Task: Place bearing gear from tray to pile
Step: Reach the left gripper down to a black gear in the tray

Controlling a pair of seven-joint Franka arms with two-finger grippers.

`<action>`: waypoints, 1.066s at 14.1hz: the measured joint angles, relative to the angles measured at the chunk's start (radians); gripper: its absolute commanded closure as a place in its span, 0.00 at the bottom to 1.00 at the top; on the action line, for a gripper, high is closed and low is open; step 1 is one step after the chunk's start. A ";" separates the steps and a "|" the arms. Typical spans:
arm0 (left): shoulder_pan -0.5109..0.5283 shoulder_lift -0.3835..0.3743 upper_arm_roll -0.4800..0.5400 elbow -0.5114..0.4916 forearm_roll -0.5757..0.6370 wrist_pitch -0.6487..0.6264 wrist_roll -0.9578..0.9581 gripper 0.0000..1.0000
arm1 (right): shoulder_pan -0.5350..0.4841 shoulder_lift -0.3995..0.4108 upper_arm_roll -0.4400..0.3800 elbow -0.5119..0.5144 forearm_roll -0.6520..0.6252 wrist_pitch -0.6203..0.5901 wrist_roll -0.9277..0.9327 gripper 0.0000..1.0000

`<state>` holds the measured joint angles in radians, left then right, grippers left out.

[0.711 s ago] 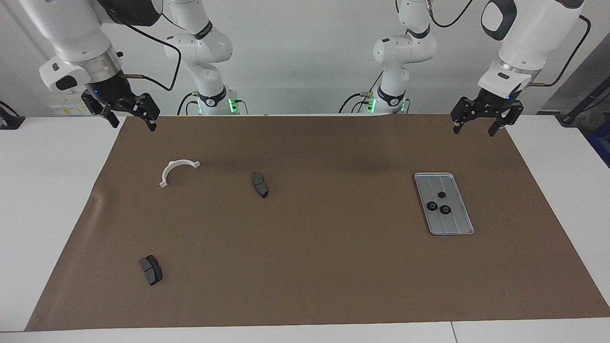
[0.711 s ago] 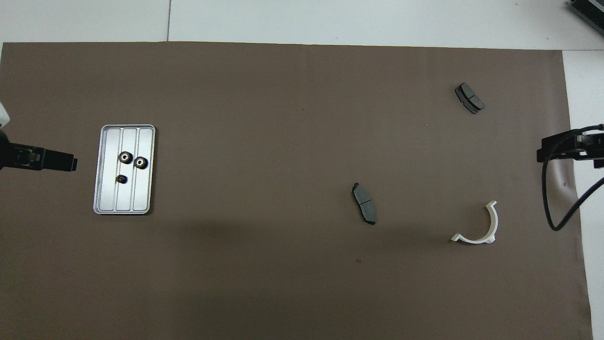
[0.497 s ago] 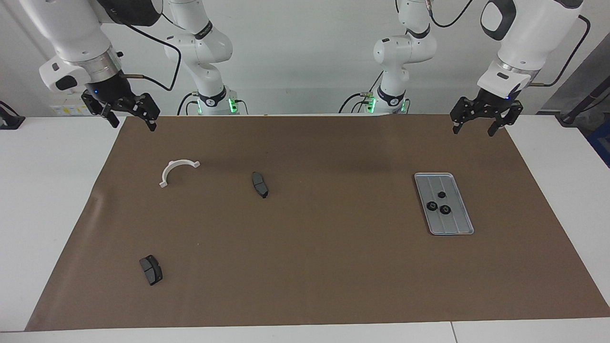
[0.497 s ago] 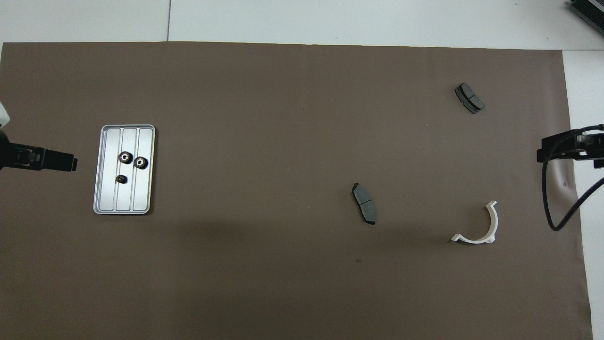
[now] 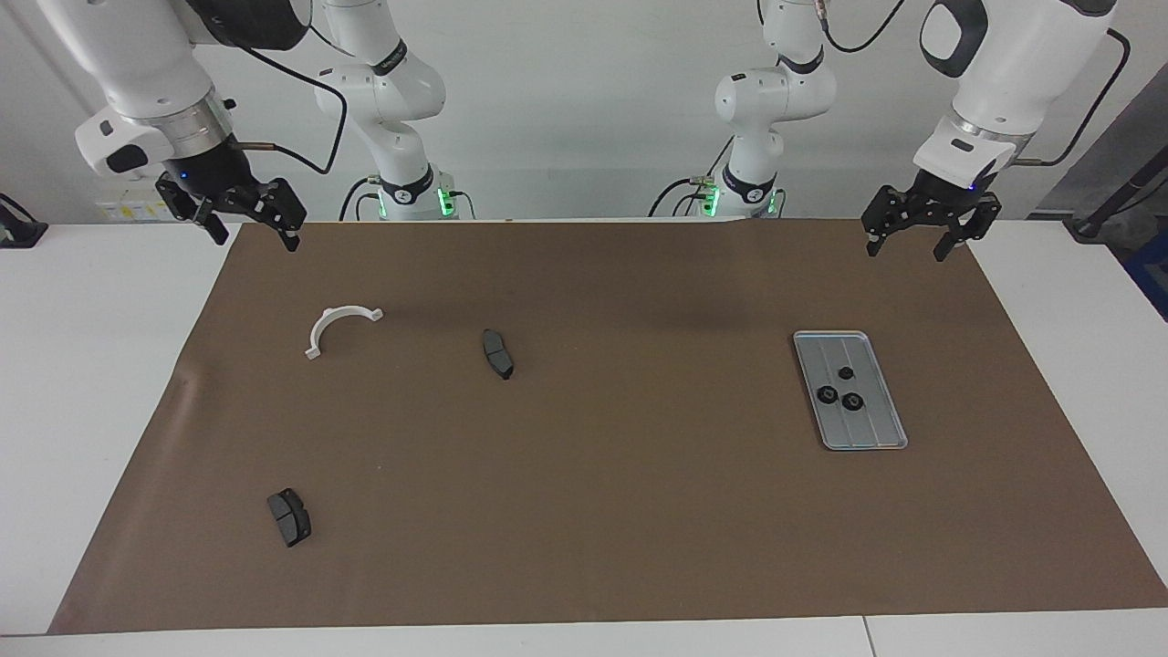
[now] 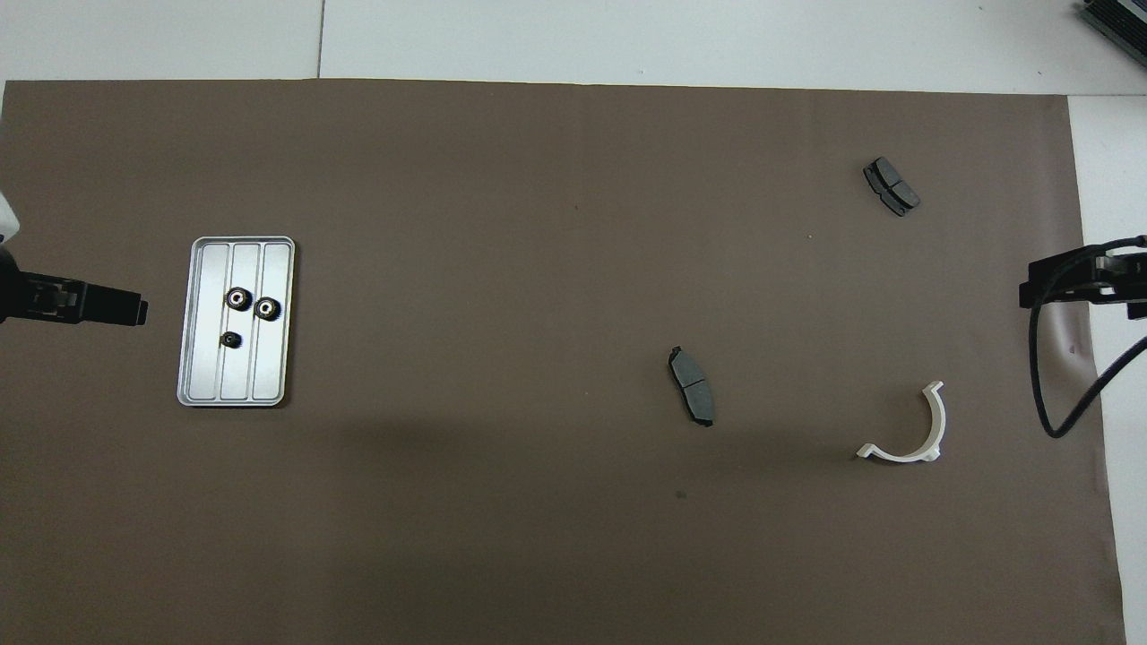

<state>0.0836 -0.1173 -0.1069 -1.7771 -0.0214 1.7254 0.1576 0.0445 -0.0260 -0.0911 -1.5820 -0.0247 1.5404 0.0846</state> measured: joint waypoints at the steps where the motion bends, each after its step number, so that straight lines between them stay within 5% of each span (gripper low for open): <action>1: 0.000 0.000 0.000 0.000 0.000 0.000 0.000 0.00 | 0.000 0.000 0.000 0.000 0.000 0.000 0.000 0.00; 9: 0.008 0.011 0.017 -0.013 0.000 0.001 -0.006 0.00 | 0.000 0.000 0.000 0.000 0.000 0.000 0.000 0.00; 15: 0.016 0.169 0.018 -0.029 0.000 0.166 -0.011 0.00 | 0.000 0.000 0.000 0.000 0.000 0.000 0.000 0.00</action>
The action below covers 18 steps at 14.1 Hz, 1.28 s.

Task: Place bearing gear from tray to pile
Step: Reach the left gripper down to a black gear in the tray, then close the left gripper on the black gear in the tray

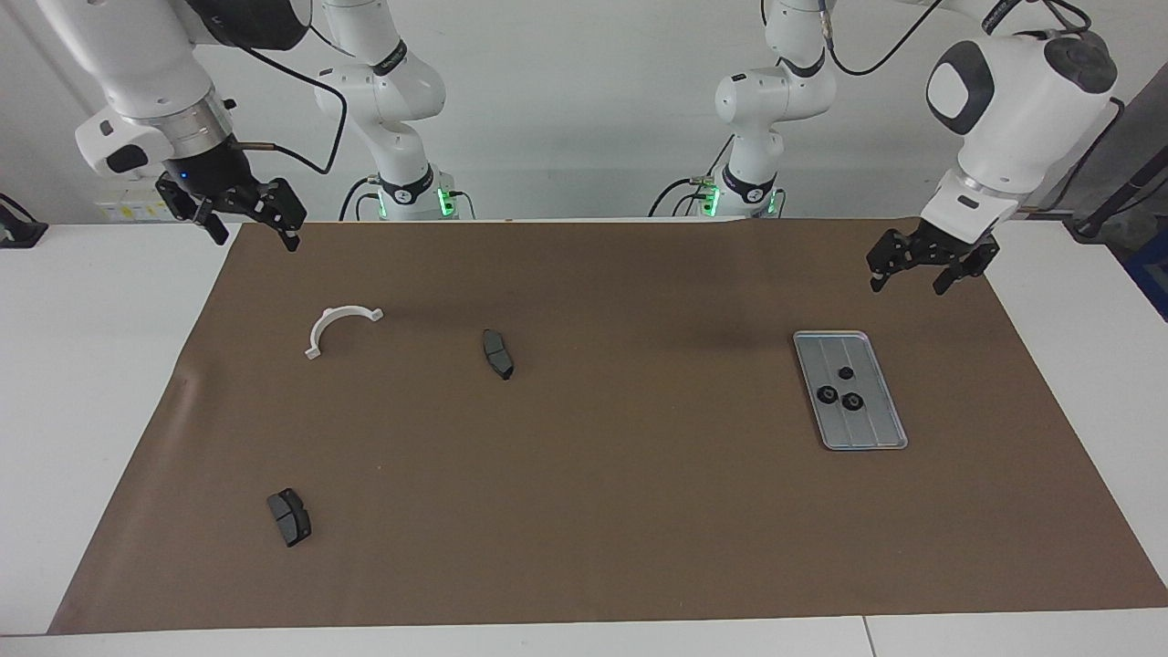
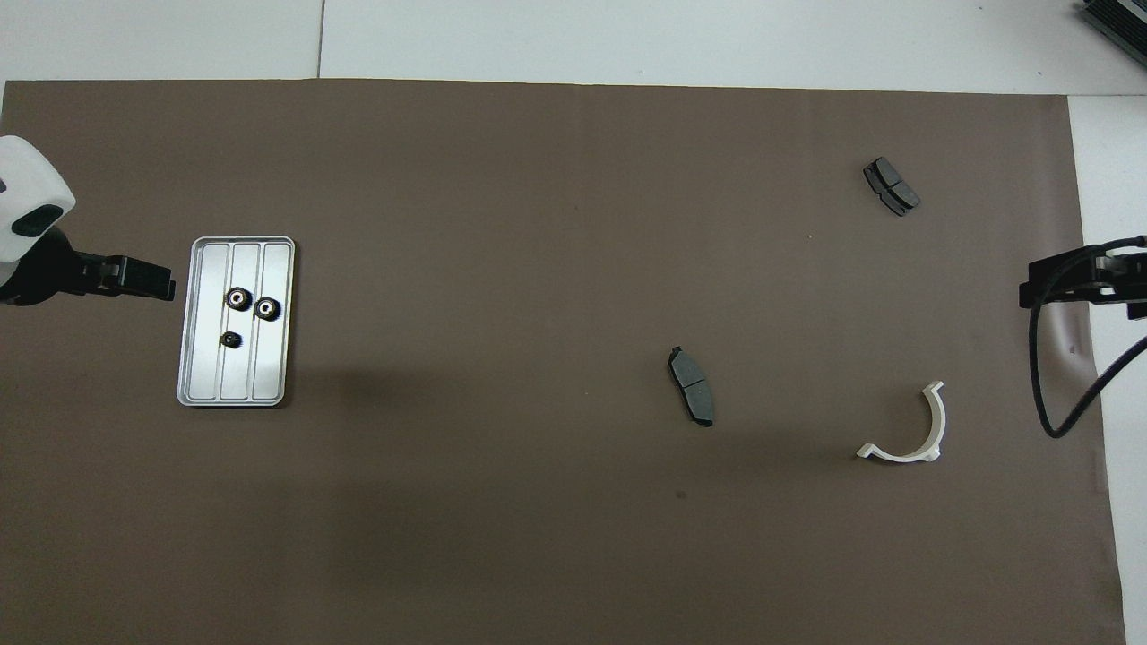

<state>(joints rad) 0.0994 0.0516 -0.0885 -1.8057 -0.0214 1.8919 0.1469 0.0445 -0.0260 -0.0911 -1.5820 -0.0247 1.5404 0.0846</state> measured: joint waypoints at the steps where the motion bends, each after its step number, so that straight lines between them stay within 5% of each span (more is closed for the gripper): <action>1: -0.001 0.032 -0.001 -0.002 0.000 0.042 0.000 0.00 | 0.000 0.000 0.000 0.000 0.000 0.000 0.000 0.00; 9: -0.003 0.201 -0.004 -0.058 0.000 0.300 -0.002 0.00 | 0.000 0.000 0.000 0.000 0.000 0.000 0.000 0.00; 18: 0.001 0.292 0.001 -0.111 0.000 0.405 -0.023 0.21 | 0.000 0.000 0.000 0.000 0.000 0.000 0.000 0.00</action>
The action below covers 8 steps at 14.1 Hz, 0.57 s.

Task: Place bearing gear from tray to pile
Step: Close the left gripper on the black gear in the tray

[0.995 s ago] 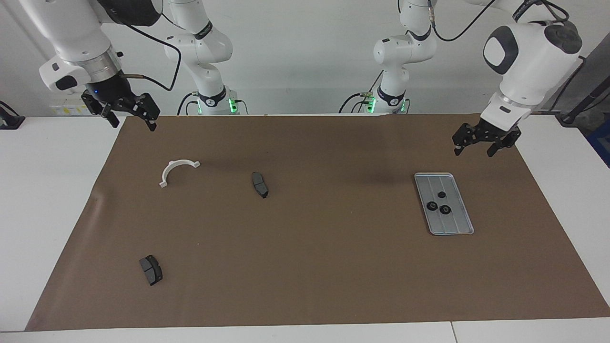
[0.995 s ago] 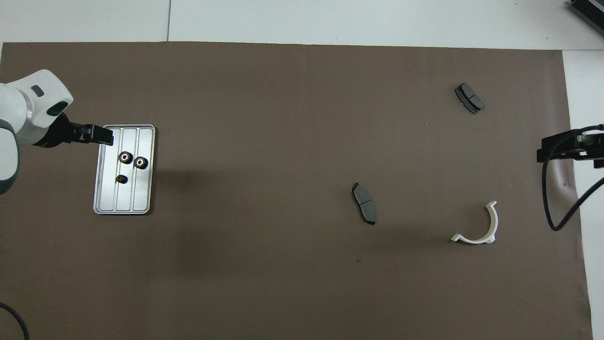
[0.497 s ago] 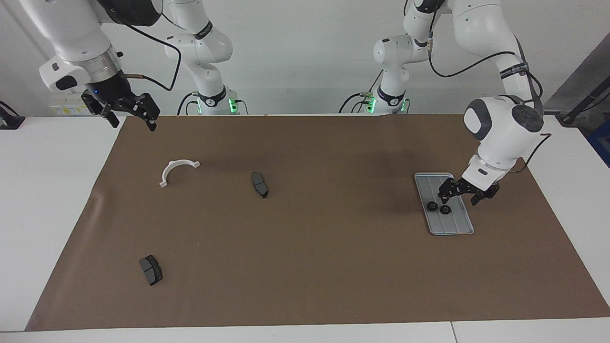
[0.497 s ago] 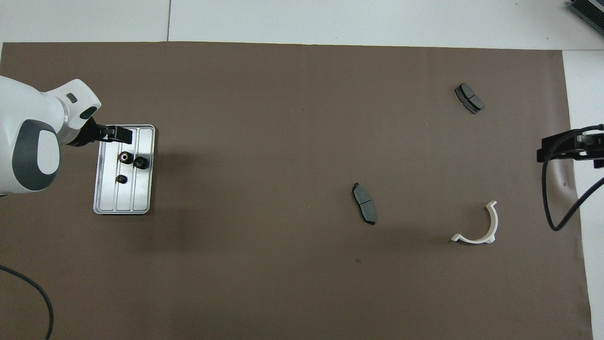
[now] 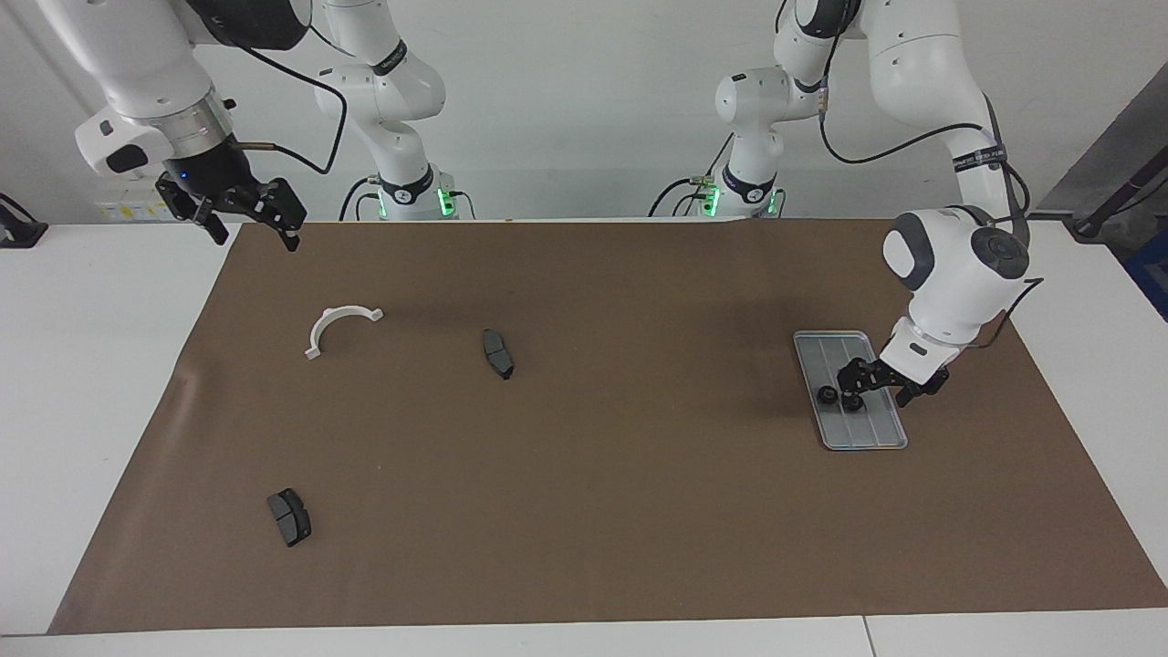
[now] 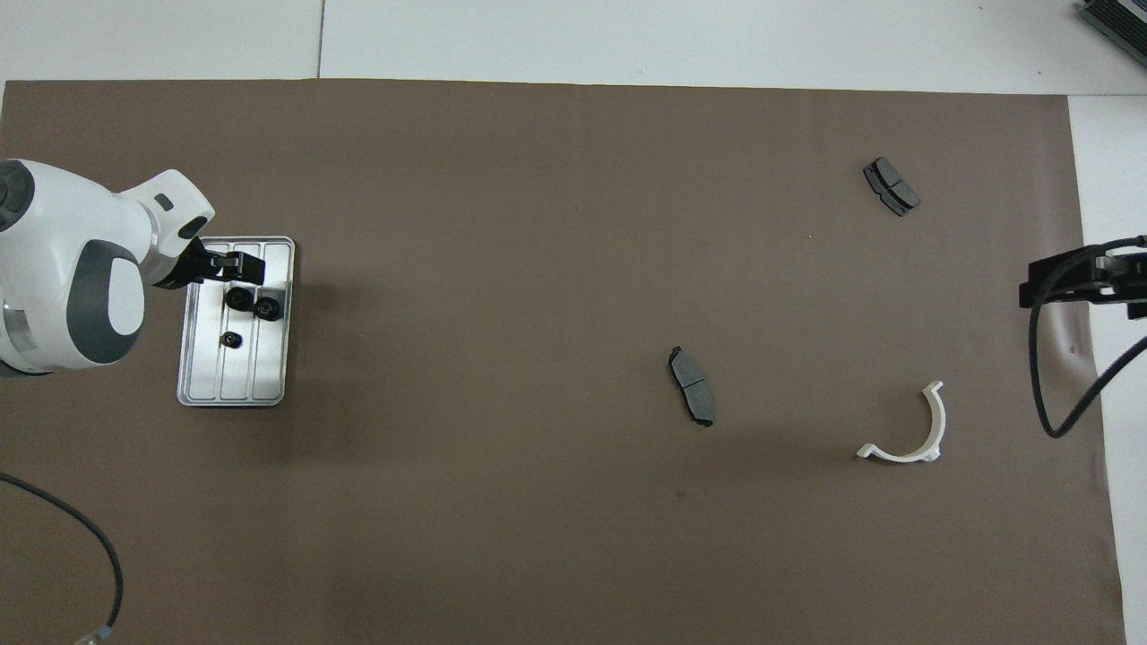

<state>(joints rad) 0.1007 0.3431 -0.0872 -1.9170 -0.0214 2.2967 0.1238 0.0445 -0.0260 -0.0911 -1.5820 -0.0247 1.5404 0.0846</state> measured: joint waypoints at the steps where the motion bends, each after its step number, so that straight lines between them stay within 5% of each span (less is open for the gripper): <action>1: 0.000 0.000 0.000 -0.013 0.000 0.006 -0.002 0.23 | 0.000 0.000 0.000 0.000 0.000 0.000 0.000 0.00; 8: 0.000 -0.004 -0.001 -0.032 0.000 0.008 -0.005 0.38 | 0.000 0.000 0.000 0.000 0.000 0.000 0.000 0.00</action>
<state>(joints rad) 0.1006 0.3392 -0.0881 -1.9494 -0.0214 2.3046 0.1188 0.0445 -0.0260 -0.0911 -1.5820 -0.0247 1.5404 0.0846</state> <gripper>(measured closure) 0.313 0.000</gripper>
